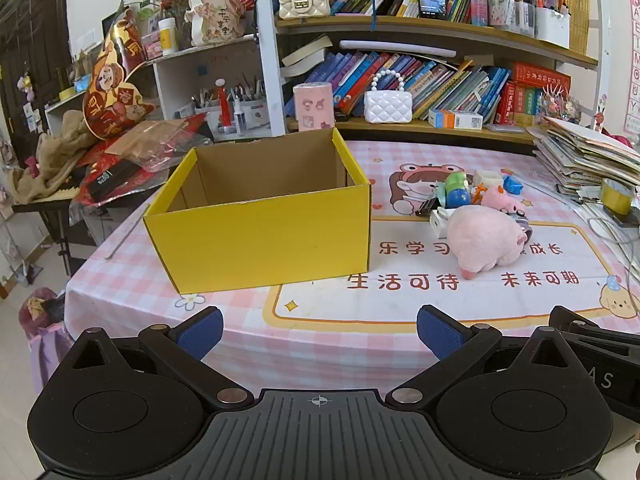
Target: Organize objects
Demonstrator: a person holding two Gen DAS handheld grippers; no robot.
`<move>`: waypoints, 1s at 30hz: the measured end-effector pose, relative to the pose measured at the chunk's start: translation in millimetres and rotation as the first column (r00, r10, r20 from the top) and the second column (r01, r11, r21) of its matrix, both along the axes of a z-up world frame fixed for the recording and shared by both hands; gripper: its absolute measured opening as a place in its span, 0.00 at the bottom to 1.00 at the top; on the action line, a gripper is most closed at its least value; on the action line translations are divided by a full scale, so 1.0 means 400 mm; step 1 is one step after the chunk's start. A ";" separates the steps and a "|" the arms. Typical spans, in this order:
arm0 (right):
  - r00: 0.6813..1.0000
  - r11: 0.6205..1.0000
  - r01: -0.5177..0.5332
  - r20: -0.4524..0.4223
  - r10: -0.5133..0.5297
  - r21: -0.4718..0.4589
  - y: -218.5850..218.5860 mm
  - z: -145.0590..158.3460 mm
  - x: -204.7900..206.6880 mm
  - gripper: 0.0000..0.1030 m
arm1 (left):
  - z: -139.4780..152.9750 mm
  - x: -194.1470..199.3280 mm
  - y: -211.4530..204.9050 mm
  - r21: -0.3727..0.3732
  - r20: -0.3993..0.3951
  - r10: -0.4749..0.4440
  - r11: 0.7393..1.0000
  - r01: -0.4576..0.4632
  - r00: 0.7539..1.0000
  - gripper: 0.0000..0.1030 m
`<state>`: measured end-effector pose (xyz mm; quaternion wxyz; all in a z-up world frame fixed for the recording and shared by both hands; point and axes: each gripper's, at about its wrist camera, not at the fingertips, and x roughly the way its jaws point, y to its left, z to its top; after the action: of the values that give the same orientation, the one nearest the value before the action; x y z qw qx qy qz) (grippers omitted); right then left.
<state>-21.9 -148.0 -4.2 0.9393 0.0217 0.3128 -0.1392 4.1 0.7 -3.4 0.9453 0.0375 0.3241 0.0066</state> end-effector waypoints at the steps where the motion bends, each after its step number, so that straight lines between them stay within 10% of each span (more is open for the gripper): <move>1: 1.000 1.000 0.000 0.000 0.000 0.001 0.000 0.000 0.000 1.00 | 0.000 0.000 0.000 0.000 0.000 0.000 1.000 0.000 1.000 1.00; 30: 1.000 1.000 -0.001 -0.003 0.001 -0.001 0.012 0.002 0.011 1.00 | -0.009 0.007 -0.001 -0.005 -0.011 -0.001 1.000 0.001 1.000 1.00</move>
<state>-17.7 -143.2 -3.5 0.9389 0.0208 0.3144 -0.1387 6.9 0.5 -7.2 0.9436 0.0354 0.3291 0.0053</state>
